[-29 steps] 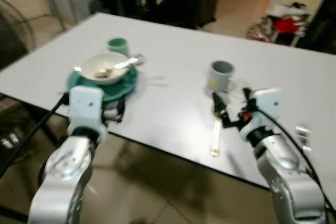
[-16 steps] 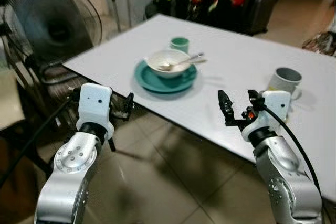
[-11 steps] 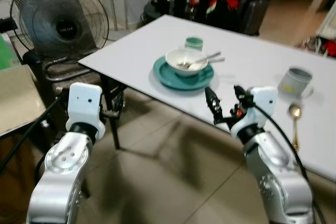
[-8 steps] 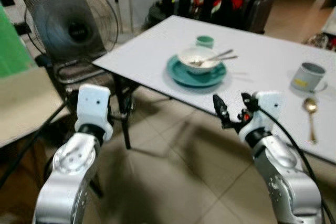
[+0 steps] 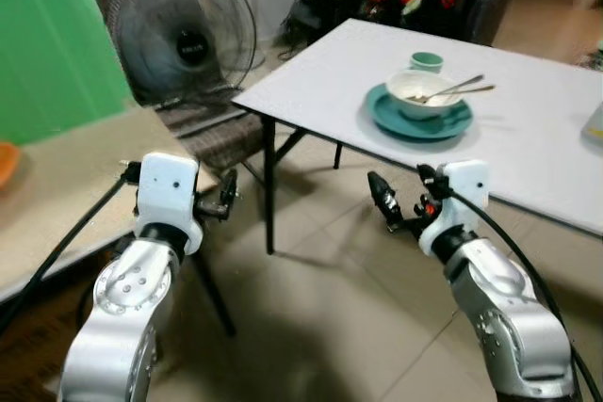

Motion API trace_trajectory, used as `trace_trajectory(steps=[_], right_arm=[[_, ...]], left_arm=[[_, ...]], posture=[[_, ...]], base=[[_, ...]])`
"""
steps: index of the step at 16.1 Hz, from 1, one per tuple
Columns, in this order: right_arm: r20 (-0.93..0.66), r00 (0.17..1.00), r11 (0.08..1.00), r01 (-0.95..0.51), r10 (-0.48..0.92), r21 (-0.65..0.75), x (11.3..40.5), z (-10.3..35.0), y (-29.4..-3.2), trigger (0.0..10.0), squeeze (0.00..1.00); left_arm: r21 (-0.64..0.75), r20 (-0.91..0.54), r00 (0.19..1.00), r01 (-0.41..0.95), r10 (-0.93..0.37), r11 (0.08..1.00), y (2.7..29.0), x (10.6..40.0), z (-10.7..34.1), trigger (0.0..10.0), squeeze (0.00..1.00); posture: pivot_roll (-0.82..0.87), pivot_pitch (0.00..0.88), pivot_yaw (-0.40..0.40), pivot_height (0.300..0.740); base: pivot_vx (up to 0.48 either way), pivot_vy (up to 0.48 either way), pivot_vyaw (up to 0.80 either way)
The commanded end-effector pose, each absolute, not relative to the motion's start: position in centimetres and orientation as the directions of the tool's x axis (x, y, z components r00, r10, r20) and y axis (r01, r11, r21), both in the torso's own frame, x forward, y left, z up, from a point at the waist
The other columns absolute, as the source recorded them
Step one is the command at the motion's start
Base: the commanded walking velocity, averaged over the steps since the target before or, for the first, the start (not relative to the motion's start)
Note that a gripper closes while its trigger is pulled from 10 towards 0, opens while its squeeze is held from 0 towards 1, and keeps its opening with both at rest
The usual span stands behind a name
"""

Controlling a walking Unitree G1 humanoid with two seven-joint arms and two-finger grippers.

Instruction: Setting the table

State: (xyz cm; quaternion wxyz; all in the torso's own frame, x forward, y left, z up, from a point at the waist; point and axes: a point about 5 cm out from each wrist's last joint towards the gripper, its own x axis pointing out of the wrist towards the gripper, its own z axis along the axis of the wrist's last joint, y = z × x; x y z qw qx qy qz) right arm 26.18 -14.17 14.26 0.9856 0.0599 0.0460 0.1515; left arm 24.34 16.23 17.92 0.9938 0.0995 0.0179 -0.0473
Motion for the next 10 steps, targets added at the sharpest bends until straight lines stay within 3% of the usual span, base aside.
trace_trajectory(steps=[1,5,7,9,10], right_arm=[[-0.046,0.94,0.936,-0.33,0.338,0.126,26.38,14.96,-13.62,10.0,1.0],[-0.049,0.931,0.926,-0.352,0.361,0.133,26.45,14.87,-13.5,10.0,1.0],[-0.054,0.931,0.926,-0.351,0.362,0.139,26.49,14.77,-13.53,10.0,1.0],[-0.062,0.931,0.927,-0.348,0.359,0.142,26.61,14.6,-13.74,10.0,1.0],[-0.063,0.931,0.927,-0.348,0.359,0.141,26.65,14.6,-13.8,10.0,1.0]], left_arm=[[0.21,-0.053,0.996,0.077,-0.068,0.975,16.71,24.22,17.86,10.0,1.0],[0.216,-0.052,0.997,0.075,-0.065,0.974,16.73,24.23,17.97,10.0,1.0],[0.213,-0.041,0.998,0.062,-0.054,0.975,16.75,24.29,18.16,10.0,1.0],[0.225,-0.038,0.998,0.058,-0.051,0.973,16.69,24.46,18.28,10.0,0.86],[0.226,-0.034,0.998,0.06,-0.054,0.972,16.65,24.52,18.32,10.0,0.86]], posture=[[0.01,0.0,-0.014,0.74],[0.02,0.003,-0.014,0.74],[0.02,0.004,-0.014,0.74],[0.02,0.003,-0.013,0.74],[0.02,0.004,-0.012,0.74]], base=[[0.0,0.42,0.8],[0.0,0.414,0.8],[0.0,0.0,0.8],[0.0,0.0,0.8],[0.0,0.0,0.8]])
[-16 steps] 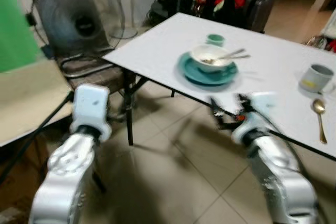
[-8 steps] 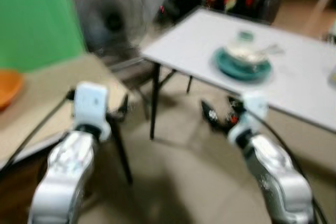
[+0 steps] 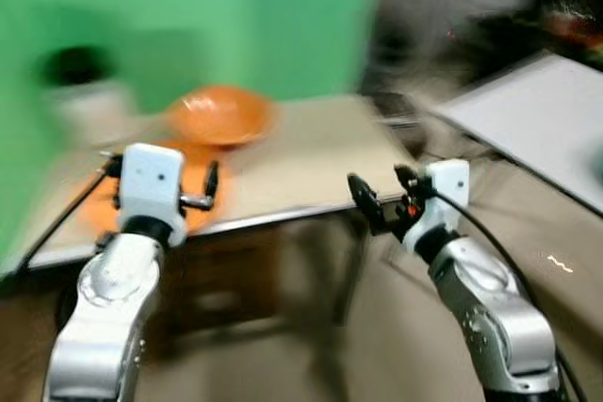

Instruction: Setting the table

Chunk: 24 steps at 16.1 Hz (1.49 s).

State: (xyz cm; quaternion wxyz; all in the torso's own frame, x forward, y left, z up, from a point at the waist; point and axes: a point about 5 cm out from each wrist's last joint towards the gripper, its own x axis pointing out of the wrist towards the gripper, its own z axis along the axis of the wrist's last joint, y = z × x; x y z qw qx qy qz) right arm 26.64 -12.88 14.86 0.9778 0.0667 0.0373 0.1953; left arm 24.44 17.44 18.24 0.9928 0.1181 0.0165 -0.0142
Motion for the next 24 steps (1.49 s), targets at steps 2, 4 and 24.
trace_trajectory(steps=[2,4,24], right_arm=[[-0.064,0.93,0.927,-0.35,0.361,0.137,26.7,14.6,-13.9,10.0,1.0],[-0.066,0.932,0.929,-0.347,0.358,0.13,26.8,14.6,-14.0,10.0,1.0],[-0.154,0.861,0.873,-0.466,0.485,0.142,27.0,14.0,-13.1,10.0,0.0]], left_arm=[[0.222,-0.027,0.998,0.059,-0.055,0.973,16.6,24.6,18.4,10.0,0.87],[0.218,-0.025,0.998,0.064,-0.059,0.974,16.6,24.7,18.5,10.0,0.87],[0.221,-0.057,0.994,0.105,-0.095,0.97,16.6,24.9,17.8,10.0,0.87]], posture=[[0.01,0.004,-0.013,0.74],[0.02,0.003,-0.016,0.74],[-0.01,0.005,-0.004,0.74]], base=[[0.0,0.0,0.8],[0.135,0.0,0.8],[0.364,0.0,0.0]])
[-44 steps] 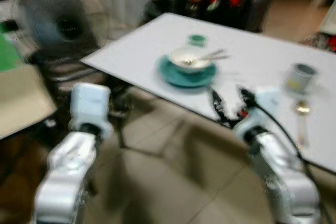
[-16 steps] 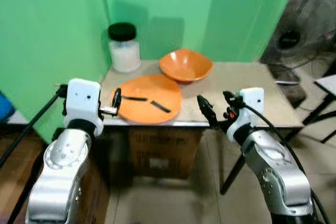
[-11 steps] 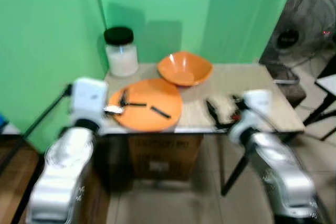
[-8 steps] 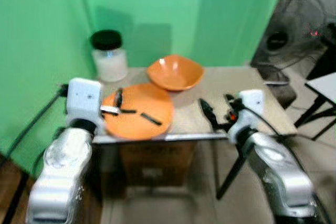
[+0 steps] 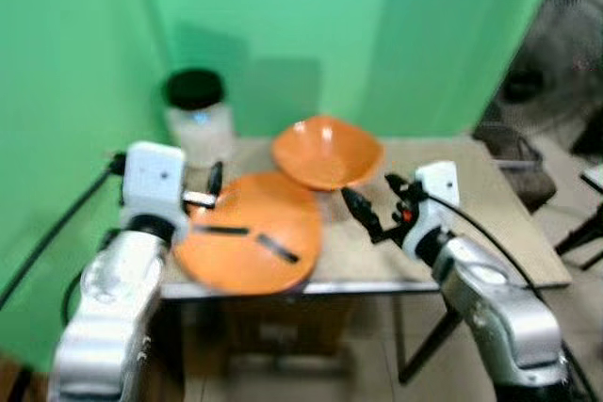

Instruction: Setting the table

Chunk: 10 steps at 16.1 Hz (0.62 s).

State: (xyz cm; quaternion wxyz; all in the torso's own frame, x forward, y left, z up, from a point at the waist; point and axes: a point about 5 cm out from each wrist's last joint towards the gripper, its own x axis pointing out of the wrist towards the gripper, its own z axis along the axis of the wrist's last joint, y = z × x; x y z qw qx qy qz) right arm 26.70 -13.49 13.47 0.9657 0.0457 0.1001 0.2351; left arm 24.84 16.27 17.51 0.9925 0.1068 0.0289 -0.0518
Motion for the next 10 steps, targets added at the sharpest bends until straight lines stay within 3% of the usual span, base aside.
trace_trajectory(steps=[1,2,6,7,9,10], right_arm=[[-0.162,0.859,0.872,-0.466,0.486,0.147,27.2,14.1,-13.3,10.0,0.0],[-0.172,0.855,0.872,-0.469,0.488,0.144,27.4,14.1,-13.5,10.0,0.0],[-0.181,0.79,0.804,-0.538,0.586,0.255,27.1,14.7,-15.5,10.0,0.0],[-0.172,0.758,0.77,-0.578,0.629,0.27,27.0,15.0,-16.2,10.0,1.0],[-0.185,0.727,0.745,-0.606,0.661,0.279,26.9,15.1,-16.6,10.0,1.0],[-0.206,0.7,0.726,-0.628,0.684,0.28,26.7,15.0,-16.7,10.0,1.0]], left_arm=[[0.23,-0.063,0.993,0.116,-0.105,0.966,16.4,25.1,17.7,10.0,0.86],[0.24,-0.07,0.99,0.133,-0.12,0.962,16.3,25.3,17.5,10.0,0.79],[0.278,-0.112,0.98,0.192,-0.167,0.941,16.8,25.7,16.7,10.0,0.72],[0.285,-0.126,0.974,0.215,-0.186,0.934,16.9,25.6,16.5,10.0,0.66],[0.286,-0.135,0.969,0.238,-0.207,0.928,17.1,25.6,16.3,10.0,0.61],[0.293,-0.151,0.963,0.261,-0.225,0.92,17.4,25.6,16.2,10.0,0.22]], posture=[[-0.01,0.004,-0.002,0.74],[-0.02,0.002,0.003,0.74],[-0.03,0.004,0.004,0.74],[-0.04,0.007,-0.005,0.74],[-0.04,0.006,-0.011,0.74],[-0.04,0.004,-0.014,0.74]], base=[[0.251,0.0,0.0],[0.0,0.0,0.0],[0.0,0.0,0.0],[0.0,0.0,0.0],[0.0,0.0,0.0],[0.0,0.0,0.0]])
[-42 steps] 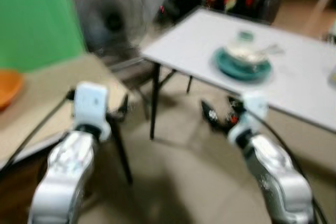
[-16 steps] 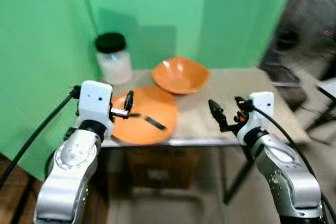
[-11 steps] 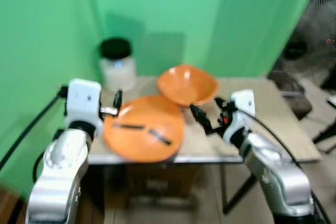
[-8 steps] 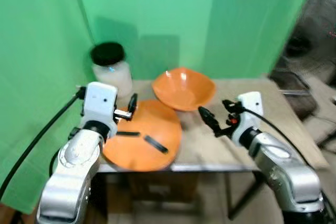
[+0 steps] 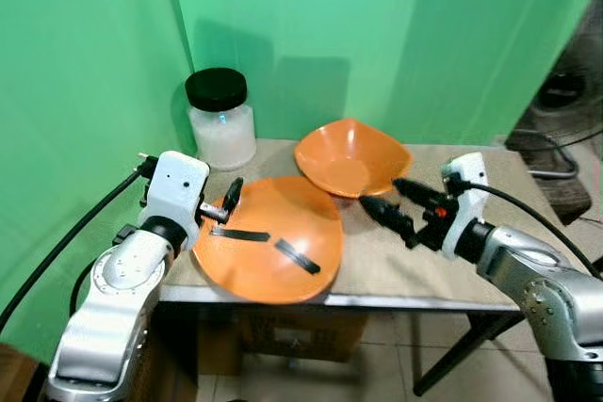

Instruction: Setting the table

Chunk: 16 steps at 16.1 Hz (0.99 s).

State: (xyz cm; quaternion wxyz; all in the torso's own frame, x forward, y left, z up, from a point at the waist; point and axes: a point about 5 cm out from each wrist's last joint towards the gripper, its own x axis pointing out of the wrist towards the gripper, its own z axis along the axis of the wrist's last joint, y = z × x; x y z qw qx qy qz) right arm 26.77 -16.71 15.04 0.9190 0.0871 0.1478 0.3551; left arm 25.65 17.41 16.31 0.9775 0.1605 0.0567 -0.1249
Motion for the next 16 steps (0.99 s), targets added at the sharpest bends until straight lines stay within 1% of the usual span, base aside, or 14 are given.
trace_trajectory(steps=[1,2,5,8,9,10,11,14,16], right_arm=[[-0.224,0.677,0.712,-0.643,0.701,0.281,26.7,14.9,-16.7,10.0,1.0],[-0.288,0.622,0.686,-0.67,0.728,0.285,26.8,14.6,-16.3,10.0,1.0],[-0.373,0.549,0.656,-0.697,0.748,0.288,27.0,13.9,-15.5,10.0,1.0],[-0.405,0.524,0.649,-0.702,0.749,0.293,27.4,13.5,-14.9,10.0,1.0],[-0.423,0.514,0.648,-0.706,0.746,0.284,27.7,13.1,-14.5,10.0,1.0],[-0.431,0.507,0.647,-0.705,0.746,0.291,27.9,13.0,-14.2,10.0,0.95],[-0.442,0.488,0.642,-0.693,0.753,0.329,28.0,12.8,-13.9,10.0,0.0],[-0.475,0.46,0.644,-0.671,0.75,0.367,28.0,12.4,-13.8,10.0,0.0],[-0.474,0.457,0.643,-0.664,0.753,0.381,28.2,12.2,-13.5,10.0,0.0]], left_arm=[[0.303,-0.179,0.954,0.286,-0.241,0.909,17.7,25.7,16.0,10.0,0.06],[0.372,-0.269,0.936,0.317,-0.225,0.872,19.3,26.1,15.1,10.0,0.0],[0.406,-0.381,0.908,0.335,-0.175,0.851,21.5,26.5,13.7,10.0,0.0],[0.384,-0.424,0.886,0.362,-0.186,0.85,21.9,26.6,12.2,10.0,0.0],[0.358,-0.428,0.877,0.386,-0.217,0.85,21.7,26.7,11.5,10.0,0.0],[0.358,-0.436,0.868,0.41,-0.238,0.839,21.4,26.7,11.1,10.0,0.0],[0.355,-0.461,0.85,0.44,-0.255,0.825,21.2,26.6,10.6,10.0,0.0],[0.371,-0.508,0.818,0.49,-0.269,0.789,21.0,26.0,9.6,10.0,0.0],[0.372,-0.545,0.789,0.531,-0.284,0.762,20.9,25.4,8.7,10.0,0.0]], posture=[[-0.03,0.002,-0.017,0.74],[-0.03,0.0,-0.018,0.74],[-0.02,0.0,-0.025,0.74],[-0.02,0.0,-0.032,0.74],[-0.02,0.0,-0.036,0.74],[-0.02,0.0,-0.039,0.74],[-0.02,0.0,-0.045,0.74],[-0.02,0.0,-0.05,0.74],[-0.02,0.0,-0.05,0.74]], base=[[0.0,0.0,0.0],[0.0,0.0,0.0],[0.0,0.0,0.0],[0.0,0.0,0.0],[0.0,0.0,0.0],[0.0,0.0,0.0],[0.0,0.0,0.0],[0.0,0.0,0.0],[0.0,0.0,0.0]])
